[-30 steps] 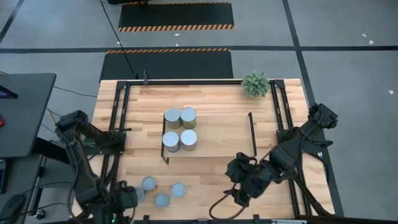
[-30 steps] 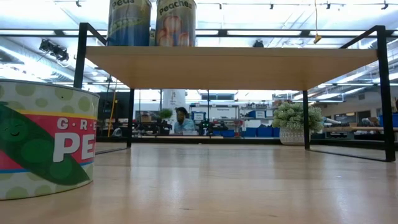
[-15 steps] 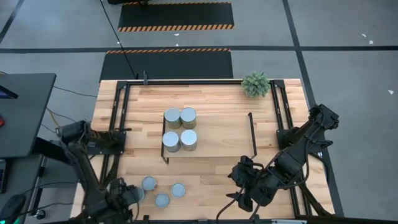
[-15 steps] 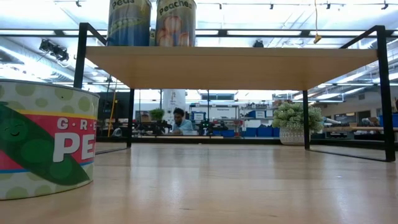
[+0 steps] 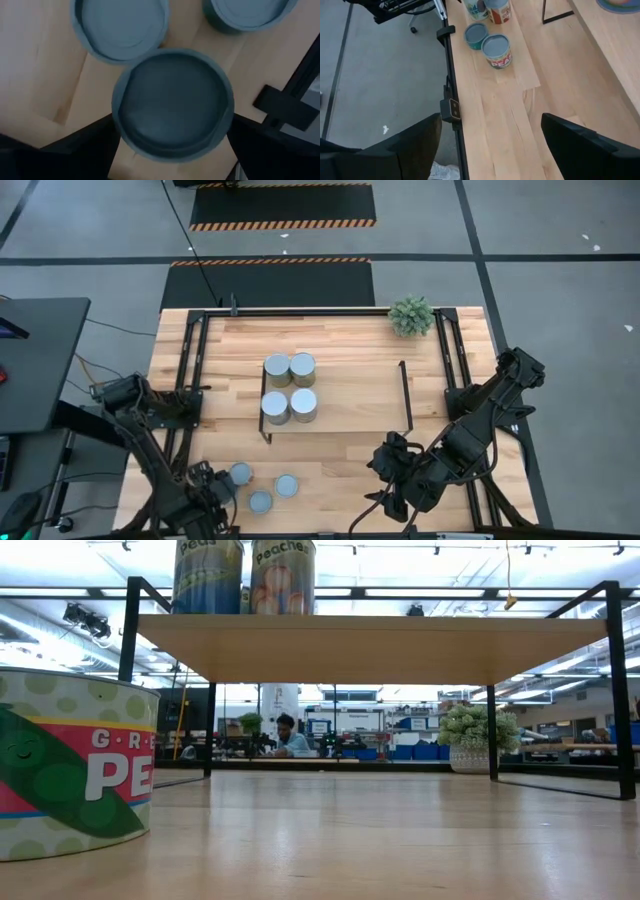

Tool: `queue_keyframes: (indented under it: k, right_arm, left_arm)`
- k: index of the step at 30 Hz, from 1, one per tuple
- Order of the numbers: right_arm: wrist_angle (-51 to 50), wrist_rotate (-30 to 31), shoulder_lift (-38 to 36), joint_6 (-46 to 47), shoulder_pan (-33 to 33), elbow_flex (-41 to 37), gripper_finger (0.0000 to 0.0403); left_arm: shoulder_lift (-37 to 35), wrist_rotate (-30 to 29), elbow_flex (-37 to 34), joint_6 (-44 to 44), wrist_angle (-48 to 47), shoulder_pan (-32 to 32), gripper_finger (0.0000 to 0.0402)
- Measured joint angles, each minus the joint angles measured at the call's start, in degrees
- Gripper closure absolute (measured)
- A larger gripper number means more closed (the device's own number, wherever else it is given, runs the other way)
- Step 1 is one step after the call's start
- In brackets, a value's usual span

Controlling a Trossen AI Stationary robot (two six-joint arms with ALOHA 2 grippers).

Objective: Pick and place cans onto a shelf
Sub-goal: Put the canned mix vegetable on the shelf

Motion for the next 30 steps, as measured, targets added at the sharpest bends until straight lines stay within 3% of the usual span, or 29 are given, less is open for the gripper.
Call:
queue_keyframes:
  k: [11, 21, 30]
  right_arm:
    - [0.0, 0.0, 0.0, -0.4, 0.0, 0.0, 0.0054]
    - [-0.1, -0.1, -0.2, -0.4, 0.1, 0.0, 0.0054]
    - [0.5, 0.4, -1.3, -4.2, -0.2, 0.0, 0.0054]
  left_arm:
    - [0.9, -2.7, 0.0, 4.5, 1.8, 1.2, 0.0051]
    - [0.6, -2.2, 0.3, 4.5, 1.7, 1.9, 0.0112]
    - [-4.2, -2.2, 7.5, 7.0, 0.3, 5.4, 0.0107]
